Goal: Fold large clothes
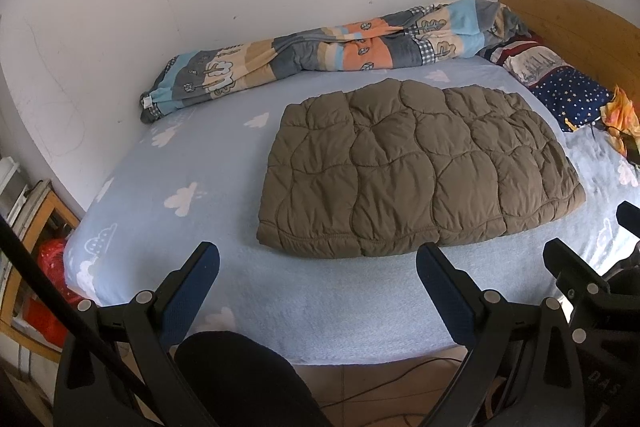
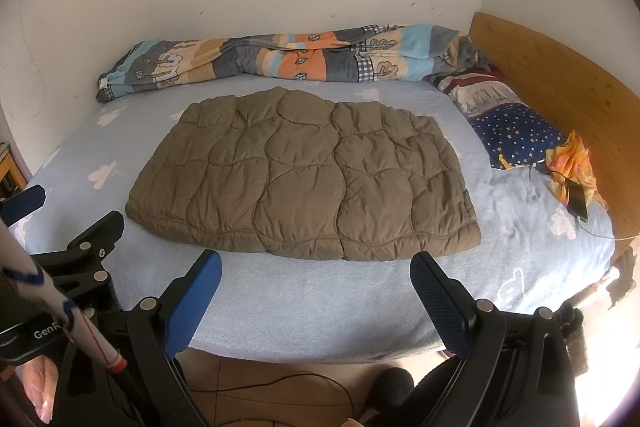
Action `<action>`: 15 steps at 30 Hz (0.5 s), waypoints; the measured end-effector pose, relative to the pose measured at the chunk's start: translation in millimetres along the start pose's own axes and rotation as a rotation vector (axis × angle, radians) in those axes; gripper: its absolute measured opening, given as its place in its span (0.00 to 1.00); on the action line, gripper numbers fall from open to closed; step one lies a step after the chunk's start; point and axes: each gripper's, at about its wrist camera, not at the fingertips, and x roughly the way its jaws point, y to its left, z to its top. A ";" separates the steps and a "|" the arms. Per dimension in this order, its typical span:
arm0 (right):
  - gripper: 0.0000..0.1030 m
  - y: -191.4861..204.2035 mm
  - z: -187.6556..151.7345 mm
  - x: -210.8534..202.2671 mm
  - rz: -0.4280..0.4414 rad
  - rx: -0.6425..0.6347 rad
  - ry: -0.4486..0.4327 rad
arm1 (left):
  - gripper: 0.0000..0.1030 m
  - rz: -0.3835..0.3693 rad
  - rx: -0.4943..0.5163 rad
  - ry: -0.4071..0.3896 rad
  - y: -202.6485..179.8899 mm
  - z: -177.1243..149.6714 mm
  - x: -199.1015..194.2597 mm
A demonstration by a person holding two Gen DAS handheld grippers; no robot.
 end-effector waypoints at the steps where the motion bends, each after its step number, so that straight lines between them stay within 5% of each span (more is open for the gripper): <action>1: 0.95 0.2 0.2 -0.1 0.000 0.000 -0.001 | 0.96 0.002 0.001 -0.001 1.0 -0.1 -0.2; 15: 0.95 -1.0 -0.3 -1.5 -0.006 -0.004 -0.001 | 0.96 -0.002 0.009 -0.010 2.3 0.0 -2.9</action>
